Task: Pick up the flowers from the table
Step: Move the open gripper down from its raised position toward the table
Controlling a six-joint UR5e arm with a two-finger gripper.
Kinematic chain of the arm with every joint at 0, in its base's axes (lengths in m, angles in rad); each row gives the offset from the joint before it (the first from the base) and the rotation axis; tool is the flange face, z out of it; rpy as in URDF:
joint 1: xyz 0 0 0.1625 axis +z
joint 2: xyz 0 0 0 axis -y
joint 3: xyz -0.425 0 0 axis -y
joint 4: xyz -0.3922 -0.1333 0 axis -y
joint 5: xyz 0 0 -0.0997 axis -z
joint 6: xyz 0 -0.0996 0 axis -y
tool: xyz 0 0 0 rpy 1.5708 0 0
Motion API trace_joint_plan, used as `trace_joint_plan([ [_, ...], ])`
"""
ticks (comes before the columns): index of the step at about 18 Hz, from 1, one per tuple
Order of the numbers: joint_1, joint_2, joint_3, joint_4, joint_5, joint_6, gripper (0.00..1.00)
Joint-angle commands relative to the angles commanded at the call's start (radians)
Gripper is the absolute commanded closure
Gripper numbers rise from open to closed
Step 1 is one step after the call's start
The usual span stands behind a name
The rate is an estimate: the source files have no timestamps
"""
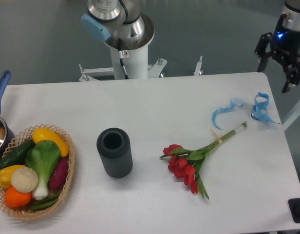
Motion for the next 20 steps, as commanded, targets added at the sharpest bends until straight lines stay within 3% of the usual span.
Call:
trace_joint_plan([
  [11, 0.011, 0.018, -0.087, 0.005, -0.058, -0.096, 0.00],
  [14, -0.003, 0.025, -0.094, 0.006, -0.057, -0.214, 0.00],
  [18, -0.051, 0.008, -0.135, 0.006, -0.057, -0.245, 0.00],
  [20, -0.072, 0.008, -0.181, 0.053, -0.057, -0.274, 0.00],
])
